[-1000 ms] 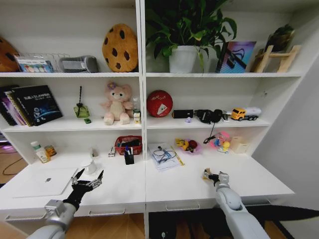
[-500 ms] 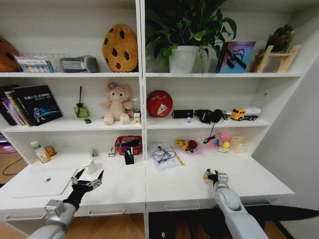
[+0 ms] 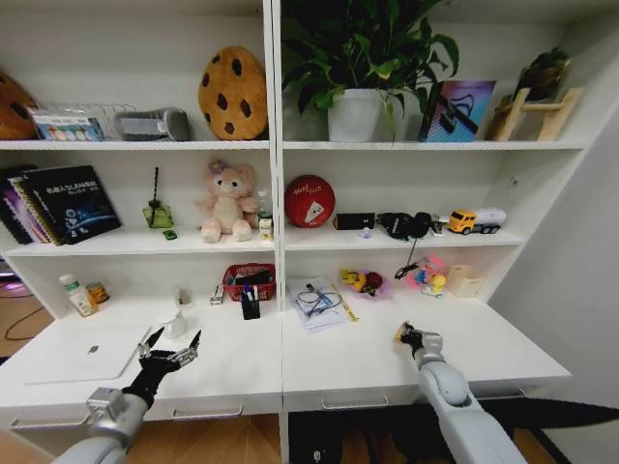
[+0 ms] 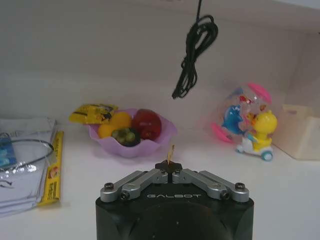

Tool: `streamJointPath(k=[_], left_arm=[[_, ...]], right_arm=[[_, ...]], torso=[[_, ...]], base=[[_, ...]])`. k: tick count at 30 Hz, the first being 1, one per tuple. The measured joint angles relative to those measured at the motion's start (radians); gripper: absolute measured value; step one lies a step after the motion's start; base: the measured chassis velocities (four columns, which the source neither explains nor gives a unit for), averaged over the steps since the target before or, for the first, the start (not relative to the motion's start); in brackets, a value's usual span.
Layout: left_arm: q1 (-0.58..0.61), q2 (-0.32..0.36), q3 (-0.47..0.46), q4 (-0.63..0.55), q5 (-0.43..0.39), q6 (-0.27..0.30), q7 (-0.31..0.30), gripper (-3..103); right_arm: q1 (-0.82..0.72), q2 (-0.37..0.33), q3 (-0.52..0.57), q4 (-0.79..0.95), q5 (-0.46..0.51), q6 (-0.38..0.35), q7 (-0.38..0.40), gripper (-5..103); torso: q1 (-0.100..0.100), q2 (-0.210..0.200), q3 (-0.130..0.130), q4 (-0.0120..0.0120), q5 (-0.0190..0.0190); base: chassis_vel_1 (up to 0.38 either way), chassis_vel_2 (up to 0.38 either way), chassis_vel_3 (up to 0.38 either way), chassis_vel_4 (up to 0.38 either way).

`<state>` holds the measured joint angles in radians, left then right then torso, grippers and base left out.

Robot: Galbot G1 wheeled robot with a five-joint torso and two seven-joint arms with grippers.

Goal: Organize the objects on the table.

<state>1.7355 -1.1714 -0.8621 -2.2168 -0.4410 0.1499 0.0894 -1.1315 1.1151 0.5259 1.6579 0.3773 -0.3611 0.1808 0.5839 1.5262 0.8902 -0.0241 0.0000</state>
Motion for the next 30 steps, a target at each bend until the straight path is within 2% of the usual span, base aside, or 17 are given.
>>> streamJointPath(k=[2, 5, 6, 8, 9, 12, 14, 15, 17, 20, 22, 28, 30], left_arm=[[0.000, 0.000, 0.000, 0.000, 0.000, 0.000, 0.000, 100], [0.000, 0.000, 0.000, 0.000, 0.000, 0.000, 0.000, 100], [0.000, 0.000, 0.000, 0.000, 0.000, 0.000, 0.000, 100], [0.000, 0.000, 0.000, 0.000, 0.000, 0.000, 0.000, 100], [0.000, 0.000, 0.000, 0.000, 0.000, 0.000, 0.000, 100], [0.000, 0.000, 0.000, 0.000, 0.000, 0.000, 0.000, 100], [0.000, 0.000, 0.000, 0.000, 0.000, 0.000, 0.000, 100], [0.000, 0.000, 0.000, 0.000, 0.000, 0.000, 0.000, 100], [0.000, 0.000, 0.000, 0.000, 0.000, 0.000, 0.000, 100], [0.000, 0.000, 0.000, 0.000, 0.000, 0.000, 0.000, 100], [0.000, 0.000, 0.000, 0.000, 0.000, 0.000, 0.000, 100], [0.000, 0.000, 0.000, 0.000, 0.000, 0.000, 0.000, 100], [0.000, 0.000, 0.000, 0.000, 0.000, 0.000, 0.000, 100]], right_arm=[[0.028, -0.009, -0.009, -0.016, -0.006, 0.009, -0.020, 0], [0.156, -0.020, -0.053, -0.131, -0.028, 0.043, -0.087, 0], [0.156, -0.020, -0.053, -0.131, -0.028, 0.043, -0.087, 0], [0.282, -0.016, -0.108, -0.244, -0.040, 0.061, -0.128, 0], [0.282, -0.016, -0.108, -0.244, -0.040, 0.061, -0.128, 0], [0.494, 0.026, -0.199, -0.446, -0.049, 0.098, -0.174, 0], [0.537, 0.043, -0.219, -0.504, -0.061, 0.113, -0.183, 0], [0.537, 0.043, -0.219, -0.504, -0.061, 0.113, -0.183, 0], [0.625, 0.080, -0.252, -0.628, -0.080, 0.128, -0.192, 0], [0.646, 0.090, -0.256, -0.658, -0.083, 0.130, -0.192, 0], [0.704, 0.119, -0.252, -0.751, -0.121, 0.150, -0.188, 0], [0.776, 0.146, -0.231, -0.866, -0.177, 0.178, -0.143, -3], [0.792, 0.150, -0.228, -0.893, -0.203, 0.186, -0.128, 8]], torso=[[0.000, 0.000, 0.000, 0.0003, -0.0001], [0.000, 0.000, 0.000, 0.0003, 0.0000], [0.000, 0.000, 0.000, 0.0003, 0.0000], [0.000, 0.000, 0.000, 0.0000, 0.0004], [0.000, 0.000, 0.000, 0.0000, 0.0004], [0.000, 0.000, 0.000, 0.0010, -0.0004], [0.000, 0.000, 0.000, 0.0008, -0.0001], [0.000, 0.000, 0.000, 0.0008, -0.0001], [0.000, 0.000, 0.000, 0.0005, 0.0001], [0.000, 0.000, 0.000, 0.0005, -0.0004], [0.000, 0.000, 0.000, 0.0002, 0.0000], [0.000, 0.000, 0.000, 0.0002, -0.0002], [0.000, 0.000, 0.000, 0.0002, -0.0001]], base=[[0.000, 0.000, 0.000, 0.000], [0.000, 0.000, 0.000, 0.000], [0.000, 0.000, 0.000, 0.000], [0.000, 0.000, 0.000, 0.000], [0.000, 0.000, 0.000, 0.000], [0.000, 0.000, 0.000, 0.000], [0.000, 0.000, 0.000, 0.000], [0.000, 0.000, 0.000, 0.000], [0.000, 0.000, 0.000, 0.000], [0.000, 0.000, 0.000, 0.000], [0.000, 0.000, 0.000, 0.000], [0.000, 0.000, 0.000, 0.000], [0.000, 0.000, 0.000, 0.000]])
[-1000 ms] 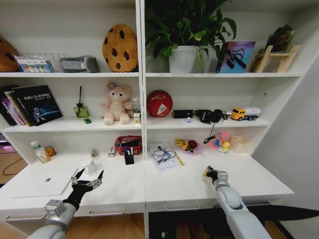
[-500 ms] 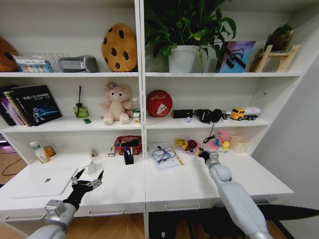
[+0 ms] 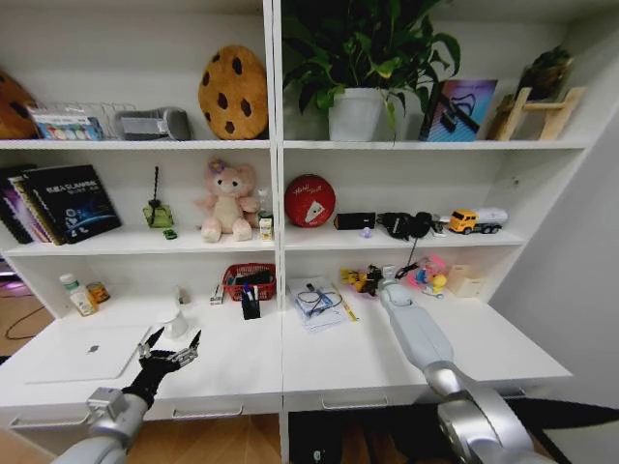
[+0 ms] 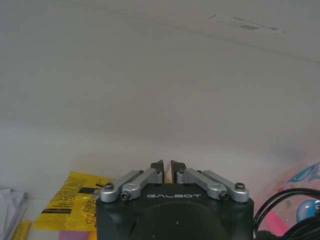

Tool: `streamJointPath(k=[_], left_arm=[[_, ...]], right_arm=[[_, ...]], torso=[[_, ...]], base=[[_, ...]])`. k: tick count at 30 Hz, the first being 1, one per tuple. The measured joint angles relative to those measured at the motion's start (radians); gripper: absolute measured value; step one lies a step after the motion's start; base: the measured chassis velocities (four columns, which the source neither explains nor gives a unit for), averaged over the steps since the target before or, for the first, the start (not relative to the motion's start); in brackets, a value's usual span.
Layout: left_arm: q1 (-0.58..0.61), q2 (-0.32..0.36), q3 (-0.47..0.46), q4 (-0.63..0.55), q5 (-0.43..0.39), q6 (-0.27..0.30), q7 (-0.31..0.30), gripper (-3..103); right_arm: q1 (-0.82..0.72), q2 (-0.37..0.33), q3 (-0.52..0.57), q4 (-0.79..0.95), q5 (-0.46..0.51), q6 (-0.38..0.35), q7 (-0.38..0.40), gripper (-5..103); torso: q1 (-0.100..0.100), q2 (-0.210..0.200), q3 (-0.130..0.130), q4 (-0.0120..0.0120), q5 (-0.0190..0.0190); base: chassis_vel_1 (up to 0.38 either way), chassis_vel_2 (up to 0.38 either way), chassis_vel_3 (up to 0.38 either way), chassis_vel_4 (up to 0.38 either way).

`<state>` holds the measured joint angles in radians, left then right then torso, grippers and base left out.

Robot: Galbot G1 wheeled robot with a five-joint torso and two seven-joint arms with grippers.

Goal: Organize the objects on the table.

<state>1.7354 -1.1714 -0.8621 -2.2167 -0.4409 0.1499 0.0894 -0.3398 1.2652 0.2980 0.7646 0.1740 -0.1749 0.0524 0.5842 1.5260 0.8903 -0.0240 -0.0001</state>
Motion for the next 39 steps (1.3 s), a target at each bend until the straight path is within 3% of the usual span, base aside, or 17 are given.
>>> streamJointPath(k=[7, 11, 14, 15, 17, 21, 23, 26, 28, 32, 34, 39], left_arm=[[0.000, 0.000, 0.000, 0.000, 0.000, 0.000, 0.000, 100], [0.000, 0.000, 0.000, 0.000, 0.000, 0.000, 0.000, 100], [0.000, 0.000, 0.000, 0.000, 0.000, 0.000, 0.000, 100], [0.000, 0.000, 0.000, 0.000, 0.000, 0.000, 0.000, 100], [0.000, 0.000, 0.000, 0.000, 0.000, 0.000, 0.000, 100], [0.000, 0.000, 0.000, 0.000, 0.000, 0.000, 0.000, 100], [0.000, 0.000, 0.000, 0.000, 0.000, 0.000, 0.000, 100], [0.000, 0.000, 0.000, 0.000, 0.000, 0.000, 0.000, 100], [0.000, 0.000, 0.000, 0.000, 0.000, 0.000, 0.000, 100], [0.000, 0.000, 0.000, 0.000, 0.000, 0.000, 0.000, 100], [0.000, 0.000, 0.000, 0.000, 0.000, 0.000, 0.000, 100], [0.000, 0.000, 0.000, 0.000, 0.000, 0.000, 0.000, 100]], right_arm=[[-0.033, 0.005, 0.005, 0.043, -0.010, -0.001, 0.024, 29], [-0.123, -0.017, -0.007, 0.205, 0.045, -0.047, 0.047, 45], [-0.298, -0.100, -0.017, 0.517, 0.169, -0.131, 0.075, 61], [-0.298, -0.100, -0.017, 0.517, 0.169, -0.131, 0.075, 61], [-0.479, -0.167, -0.006, 0.738, 0.269, -0.188, 0.136, 73], [-0.594, -0.198, 0.014, 0.892, 0.299, -0.214, 0.217, 78], [-0.740, -0.235, 0.074, 1.127, 0.345, -0.268, 0.341, 94], [-0.790, -0.253, 0.097, 1.207, 0.364, -0.287, 0.376, 97], [-0.913, -0.277, 0.151, 1.388, 0.388, -0.334, 0.430, 100], [-1.083, -0.264, 0.213, 1.555, 0.366, -0.376, 0.421, 100], [-1.193, -0.211, 0.215, 1.634, 0.258, -0.376, 0.384, 100], [-1.194, -0.165, 0.177, 1.632, 0.129, -0.360, 0.347, 100]], torso=[[0.000, 0.000, 0.000, 0.0002, 0.0001], [0.000, 0.000, 0.000, 0.0004, 0.0001], [0.000, 0.000, 0.000, 0.0001, -0.0001], [0.000, 0.000, 0.000, 0.0001, -0.0001], [0.000, 0.000, 0.000, -0.0003, 0.0006], [0.000, 0.000, 0.000, -0.0005, 0.0010], [-0.001, 0.000, 0.000, 0.0000, -0.0002], [-0.001, 0.000, 0.000, 0.0002, 0.0005], [0.000, 0.000, 0.000, 0.0004, -0.0002], [0.000, 0.000, 0.000, -0.0001, -0.0003], [-0.001, 0.000, 0.000, -0.0004, -0.0001], [0.000, 0.000, 0.000, 0.0004, 0.0001]], base=[[0.000, 0.000, 0.000, 0.000], [0.000, 0.000, 0.000, 0.000], [0.000, 0.000, 0.000, 0.000], [0.000, 0.000, 0.000, 0.000], [0.000, 0.000, 0.000, 0.000], [0.000, 0.000, 0.000, 0.000], [0.000, 0.000, 0.000, 0.000], [0.000, 0.000, 0.000, 0.000], [0.000, 0.000, 0.000, 0.000], [0.000, 0.000, 0.000, 0.000], [0.000, 0.000, 0.000, 0.000], [0.000, 0.000, 0.000, 0.000]])
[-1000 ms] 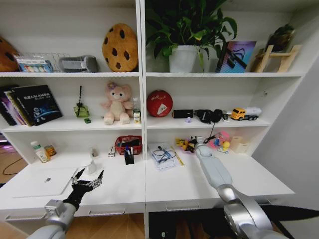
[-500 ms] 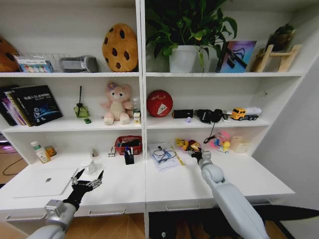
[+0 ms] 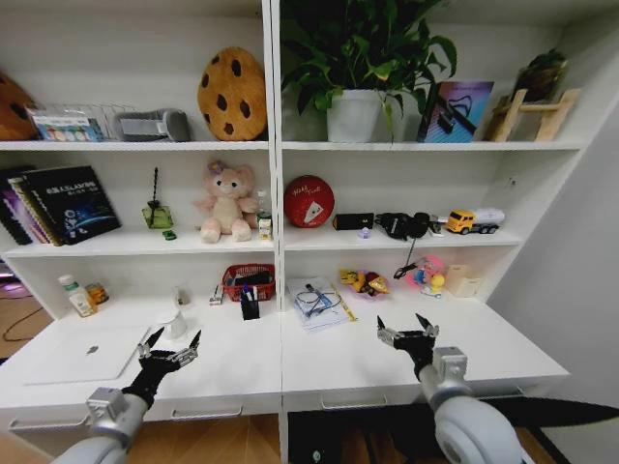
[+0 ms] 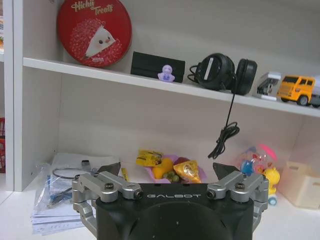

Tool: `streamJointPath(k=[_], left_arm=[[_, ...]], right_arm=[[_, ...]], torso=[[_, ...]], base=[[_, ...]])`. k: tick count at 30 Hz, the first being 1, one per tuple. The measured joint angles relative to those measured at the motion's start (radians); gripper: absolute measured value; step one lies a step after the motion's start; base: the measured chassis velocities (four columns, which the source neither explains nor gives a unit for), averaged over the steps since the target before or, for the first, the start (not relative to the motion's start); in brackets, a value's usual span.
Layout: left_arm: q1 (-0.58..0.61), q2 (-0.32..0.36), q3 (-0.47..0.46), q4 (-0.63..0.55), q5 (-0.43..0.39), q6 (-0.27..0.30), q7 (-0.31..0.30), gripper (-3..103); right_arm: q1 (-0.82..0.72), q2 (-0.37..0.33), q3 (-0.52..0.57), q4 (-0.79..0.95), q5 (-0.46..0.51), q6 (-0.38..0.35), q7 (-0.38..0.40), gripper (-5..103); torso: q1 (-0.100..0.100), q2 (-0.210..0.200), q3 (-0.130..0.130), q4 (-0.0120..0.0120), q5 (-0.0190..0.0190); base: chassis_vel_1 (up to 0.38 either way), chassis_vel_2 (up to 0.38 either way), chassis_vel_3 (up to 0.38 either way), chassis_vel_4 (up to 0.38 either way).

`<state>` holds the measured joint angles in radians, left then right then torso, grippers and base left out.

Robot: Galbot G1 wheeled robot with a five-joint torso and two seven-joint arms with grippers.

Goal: Organize the objects on the table.

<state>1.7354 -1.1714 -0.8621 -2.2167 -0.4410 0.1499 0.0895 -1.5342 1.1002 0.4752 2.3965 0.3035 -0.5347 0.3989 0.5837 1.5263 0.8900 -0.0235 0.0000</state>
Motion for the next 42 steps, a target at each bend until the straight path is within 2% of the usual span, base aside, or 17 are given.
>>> streamJointPath(k=[2, 3, 13, 16, 19, 20, 22, 25, 26, 30, 32, 33, 36, 37, 40, 41, 42], left_arm=[[0.000, 0.000, 0.000, 0.000, 0.000, 0.000, 0.000, 100], [0.000, 0.000, 0.000, 0.000, 0.000, 0.000, 0.000, 100], [0.000, 0.000, 0.000, 0.000, 0.000, 0.000, 0.000, 100], [0.000, 0.000, 0.000, 0.000, 0.000, 0.000, 0.000, 100], [0.000, 0.000, 0.000, 0.000, 0.000, 0.000, 0.000, 100], [0.000, 0.000, 0.000, 0.000, 0.000, 0.000, 0.000, 100], [0.000, 0.000, 0.000, 0.000, 0.000, 0.000, 0.000, 100], [0.000, 0.000, 0.000, 0.000, 0.000, 0.000, 0.000, 100], [0.000, 0.000, 0.000, 0.000, 0.000, 0.000, 0.000, 100], [0.000, 0.000, 0.000, 0.000, 0.000, 0.000, 0.000, 100], [0.000, 0.000, 0.000, 0.000, 0.000, 0.000, 0.000, 100], [0.000, 0.000, 0.000, 0.000, 0.000, 0.000, 0.000, 100], [0.000, 0.000, 0.000, 0.000, 0.000, 0.000, 0.000, 100], [0.000, 0.000, 0.000, 0.000, 0.000, 0.000, 0.000, 100], [0.000, 0.000, -0.001, 0.000, 0.000, 0.000, -0.001, 100], [0.000, 0.000, 0.000, 0.000, 0.000, 0.000, 0.000, 100], [0.000, 0.000, 0.000, 0.000, 0.000, 0.000, 0.000, 100]], right_arm=[[0.021, 0.003, -0.012, -0.018, -0.074, 0.008, -0.034, 100], [0.024, 0.002, -0.014, -0.020, -0.078, 0.009, -0.037, 100], [0.048, 0.005, -0.030, -0.039, -0.087, 0.014, -0.047, 100], [0.054, 0.007, -0.032, -0.043, -0.087, 0.015, -0.049, 100], [0.063, 0.008, -0.038, -0.051, -0.087, 0.015, -0.053, 100], [0.069, 0.009, -0.041, -0.055, -0.088, 0.015, -0.055, 100], [0.073, 0.012, -0.045, -0.061, -0.093, 0.015, -0.059, 100], [0.074, 0.013, -0.046, -0.068, -0.103, 0.016, -0.065, 100], [0.076, 0.012, -0.049, -0.074, -0.112, 0.022, -0.071, 100], [0.080, 0.010, -0.053, -0.083, -0.115, 0.025, -0.074, 100], [0.082, 0.011, -0.056, -0.086, -0.115, 0.025, -0.076, 100], [0.083, 0.013, -0.058, -0.088, -0.115, 0.025, -0.076, 100], [0.084, 0.019, -0.062, -0.090, -0.117, 0.025, -0.078, 100], [0.084, 0.021, -0.065, -0.094, -0.119, 0.029, -0.081, 100], [0.084, 0.022, -0.065, -0.096, -0.119, 0.044, -0.081, 100], [0.083, 0.022, -0.064, -0.099, -0.119, 0.063, -0.081, 100], [0.083, 0.022, -0.064, -0.099, -0.119, 0.063, -0.081, 100]], torso=[[0.000, 0.000, 0.000, 0.0001, 0.0000], [0.000, 0.000, 0.000, 0.0000, 0.0000], [0.001, 0.000, 0.000, -0.0002, 0.0002], [0.000, 0.000, 0.000, -0.0005, -0.0012], [0.000, 0.000, 0.000, -0.0004, 0.0004], [0.001, 0.000, 0.000, 0.0001, -0.0007], [0.000, 0.000, 0.000, -0.0004, 0.0005], [0.000, 0.000, 0.000, -0.0007, -0.0004], [0.001, 0.000, 0.000, 0.0001, 0.0000], [0.000, 0.000, 0.000, -0.0005, -0.0007], [0.001, -0.001, 0.000, 0.0004, 0.0003], [0.000, 0.000, 0.000, -0.0005, 0.0002], [0.000, 0.000, 0.000, -0.0007, -0.0014], [0.001, -0.001, 0.000, 0.0000, 0.0004], [0.000, 0.000, 0.000, -0.0004, 0.0017], [0.000, 0.000, 0.000, -0.0006, -0.0022], [0.000, 0.000, 0.000, -0.0006, -0.0022]], base=[[0.000, 0.000, 0.000, 0.000], [0.048, 0.048, -0.023, -0.061], [0.136, 0.143, -0.132, -0.144], [0.251, 0.222, -0.229, -0.220], [0.264, 0.261, -0.252, -0.252], [0.284, 0.278, -0.280, -0.270], [0.289, 0.289, -0.280, -0.293], [0.301, 0.310, -0.306, -0.319], [0.347, 0.337, -0.317, -0.335], [0.353, 0.374, -0.350, -0.346], [0.394, 0.374, -0.392, -0.350], [0.393, 0.374, -0.362, -0.383], [0.340, 0.343, -0.358, -0.352], [0.372, 0.351, -0.369, -0.348], [0.350, 0.345, -0.361, -0.350], [0.316, 0.301, -0.306, -0.255], [0.316, 0.301, -0.306, -0.255]])
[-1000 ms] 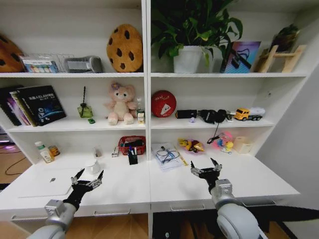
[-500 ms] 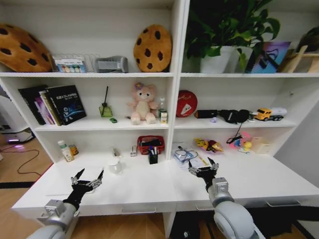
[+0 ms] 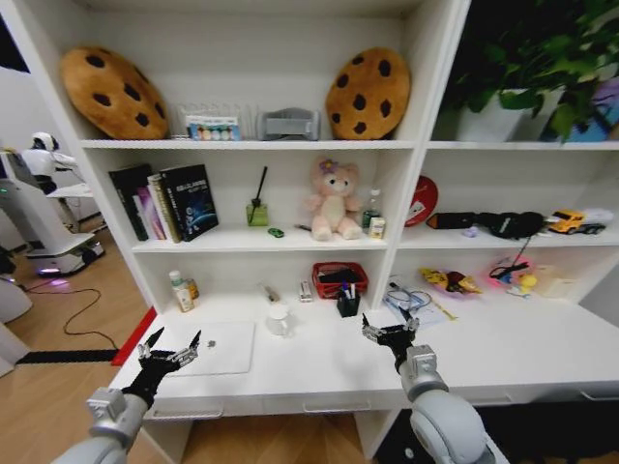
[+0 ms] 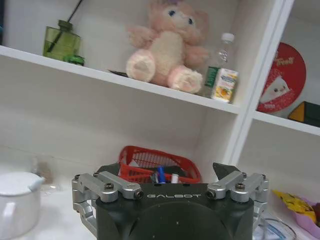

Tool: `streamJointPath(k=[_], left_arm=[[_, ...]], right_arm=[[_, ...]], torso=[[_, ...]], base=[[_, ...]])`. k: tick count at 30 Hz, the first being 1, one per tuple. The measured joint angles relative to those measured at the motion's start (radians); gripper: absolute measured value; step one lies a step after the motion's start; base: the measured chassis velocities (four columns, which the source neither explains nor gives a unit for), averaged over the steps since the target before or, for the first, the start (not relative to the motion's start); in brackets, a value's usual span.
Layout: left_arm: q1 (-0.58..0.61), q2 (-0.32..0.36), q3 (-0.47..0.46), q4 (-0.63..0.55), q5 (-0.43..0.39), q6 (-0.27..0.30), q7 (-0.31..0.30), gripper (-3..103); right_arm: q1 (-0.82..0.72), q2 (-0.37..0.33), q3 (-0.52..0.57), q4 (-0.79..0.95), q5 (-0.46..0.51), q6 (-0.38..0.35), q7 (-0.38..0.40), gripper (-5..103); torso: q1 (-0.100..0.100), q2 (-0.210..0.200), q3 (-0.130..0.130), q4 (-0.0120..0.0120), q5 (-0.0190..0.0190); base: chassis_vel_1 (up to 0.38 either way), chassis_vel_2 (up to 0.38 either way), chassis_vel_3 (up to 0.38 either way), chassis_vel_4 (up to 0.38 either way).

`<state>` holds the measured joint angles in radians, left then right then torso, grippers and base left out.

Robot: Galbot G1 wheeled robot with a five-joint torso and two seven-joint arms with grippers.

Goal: Organize the objects on the table.

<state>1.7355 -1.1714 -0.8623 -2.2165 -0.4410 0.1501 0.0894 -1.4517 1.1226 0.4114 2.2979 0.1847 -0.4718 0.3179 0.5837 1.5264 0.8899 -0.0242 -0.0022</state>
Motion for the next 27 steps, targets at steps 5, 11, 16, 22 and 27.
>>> streamJointPath(k=[5, 11, 16, 22, 27], left_arm=[[0.000, 0.000, 0.000, 0.000, 0.000, 0.000, -0.001, 100], [0.000, 0.000, 0.000, 0.000, 0.000, 0.000, -0.001, 100], [0.000, 0.000, 0.000, 0.000, 0.000, 0.000, 0.000, 100], [0.000, 0.000, 0.000, 0.000, 0.000, 0.000, 0.000, 100], [0.000, 0.000, 0.000, 0.000, 0.000, 0.000, 0.000, 100]], right_arm=[[-0.027, 0.005, 0.016, -0.011, -0.022, 0.054, -0.005, 100], [-0.045, 0.027, 0.017, -0.012, -0.028, 0.072, -0.002, 100], [-0.053, 0.034, 0.019, -0.006, -0.031, 0.066, 0.009, 100], [-0.069, 0.035, 0.019, 0.012, -0.040, 0.059, 0.007, 100], [-0.069, 0.030, 0.023, 0.013, -0.041, 0.059, 0.007, 100]], torso=[[0.000, 0.000, 0.000, -0.0003, 0.0008], [0.001, 0.000, 0.000, 0.0006, 0.0023], [0.001, 0.000, 0.000, -0.0001, 0.0024], [0.000, 0.000, 0.000, 0.0004, 0.0021], [0.000, 0.000, 0.000, 0.0003, 0.0020]], base=[[0.226, 0.193, -0.190, -0.203], [0.019, 0.021, 0.039, -0.018], [-0.099, -0.042, 0.041, 0.031], [0.001, -0.014, -0.009, 0.014], [0.069, -0.018, -0.070, 0.055]])
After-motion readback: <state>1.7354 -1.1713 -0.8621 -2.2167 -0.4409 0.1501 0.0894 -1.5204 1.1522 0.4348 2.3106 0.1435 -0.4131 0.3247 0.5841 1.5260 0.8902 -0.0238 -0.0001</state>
